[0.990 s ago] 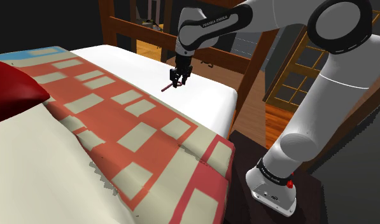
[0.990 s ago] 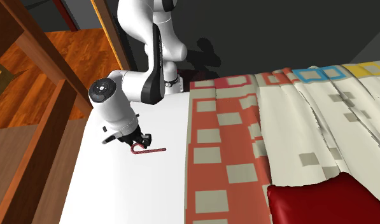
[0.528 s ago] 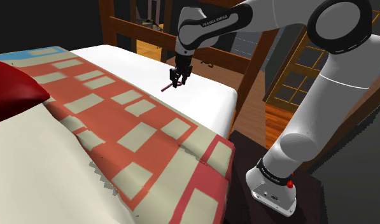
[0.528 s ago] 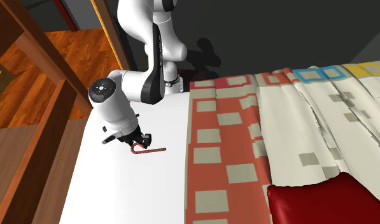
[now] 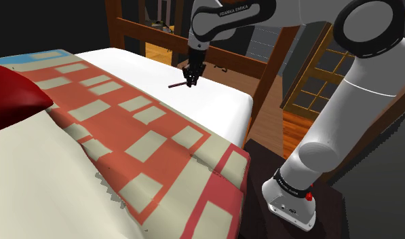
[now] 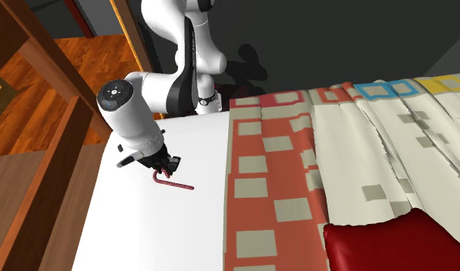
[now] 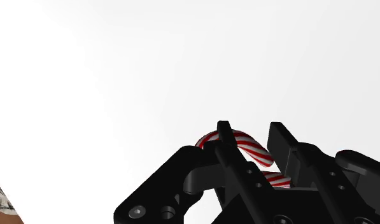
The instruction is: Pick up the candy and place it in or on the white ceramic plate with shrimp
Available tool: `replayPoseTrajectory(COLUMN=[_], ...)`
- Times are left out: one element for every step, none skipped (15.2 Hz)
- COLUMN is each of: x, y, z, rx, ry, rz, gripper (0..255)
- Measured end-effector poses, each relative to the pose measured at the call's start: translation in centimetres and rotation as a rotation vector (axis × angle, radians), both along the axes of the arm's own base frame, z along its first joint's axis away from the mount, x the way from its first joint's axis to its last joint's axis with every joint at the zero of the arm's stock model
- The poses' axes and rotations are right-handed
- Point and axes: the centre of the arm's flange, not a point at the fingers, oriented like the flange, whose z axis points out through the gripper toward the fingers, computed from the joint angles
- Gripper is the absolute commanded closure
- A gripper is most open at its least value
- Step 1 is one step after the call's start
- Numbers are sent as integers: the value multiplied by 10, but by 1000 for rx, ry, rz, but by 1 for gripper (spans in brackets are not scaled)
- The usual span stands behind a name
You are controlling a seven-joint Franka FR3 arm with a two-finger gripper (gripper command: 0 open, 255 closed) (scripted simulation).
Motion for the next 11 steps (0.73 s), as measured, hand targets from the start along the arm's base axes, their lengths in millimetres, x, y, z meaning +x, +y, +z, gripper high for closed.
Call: replayPoseTrajectory(x=[0, 0, 0, 1, 0, 1, 1, 1, 1, -3, -9], y=[-1, -1, 0, 0, 0, 0, -1, -1, 0, 5, 13], z=[5, 10, 16, 21, 27, 32, 37, 43, 48, 51, 52], rx=[0, 0, 0, 0, 0, 0, 0, 0, 0, 0, 0], ry=[0, 0, 0, 0, 0, 0, 0, 0, 0, 0, 0], rz=[0, 0, 0, 0, 0, 0, 0, 0, 0, 0, 0], gripper=[255, 255, 255, 255, 255, 255, 255, 255, 255, 255, 255])
